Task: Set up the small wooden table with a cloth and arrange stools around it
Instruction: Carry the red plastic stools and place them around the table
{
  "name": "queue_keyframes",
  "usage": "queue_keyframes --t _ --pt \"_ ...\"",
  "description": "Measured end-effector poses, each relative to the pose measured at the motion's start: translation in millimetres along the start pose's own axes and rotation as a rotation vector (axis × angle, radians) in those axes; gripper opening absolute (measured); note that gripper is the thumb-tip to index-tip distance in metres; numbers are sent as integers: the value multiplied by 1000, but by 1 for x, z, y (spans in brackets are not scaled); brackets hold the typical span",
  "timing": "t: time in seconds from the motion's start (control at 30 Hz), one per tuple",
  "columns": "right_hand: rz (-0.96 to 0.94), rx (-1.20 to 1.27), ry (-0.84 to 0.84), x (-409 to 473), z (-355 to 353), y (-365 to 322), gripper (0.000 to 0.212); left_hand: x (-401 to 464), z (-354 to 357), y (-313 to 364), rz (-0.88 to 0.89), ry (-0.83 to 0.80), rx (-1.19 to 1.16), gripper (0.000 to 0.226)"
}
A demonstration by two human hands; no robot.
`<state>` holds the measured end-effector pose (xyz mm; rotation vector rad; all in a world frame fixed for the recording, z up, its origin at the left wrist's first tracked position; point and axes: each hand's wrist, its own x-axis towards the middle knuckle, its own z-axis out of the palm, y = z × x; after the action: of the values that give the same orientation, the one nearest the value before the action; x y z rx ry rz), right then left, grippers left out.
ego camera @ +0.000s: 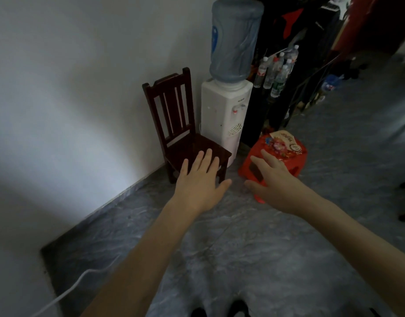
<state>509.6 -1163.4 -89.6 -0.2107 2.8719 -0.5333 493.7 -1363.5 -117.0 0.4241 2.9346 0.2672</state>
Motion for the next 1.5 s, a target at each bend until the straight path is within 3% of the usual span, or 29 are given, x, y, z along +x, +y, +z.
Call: queue_keyframes --t 0.43,0.9,1.5 --pt "99 68 8 86 -16 82 75 119 4 20 46 -138 44 72" --pt "246 179 64 155 -67 221 72 272 7 110 173 -230 174 73" --pt "533 254 138 164 -85 326 65 411 32 216 518 -365 273 74"
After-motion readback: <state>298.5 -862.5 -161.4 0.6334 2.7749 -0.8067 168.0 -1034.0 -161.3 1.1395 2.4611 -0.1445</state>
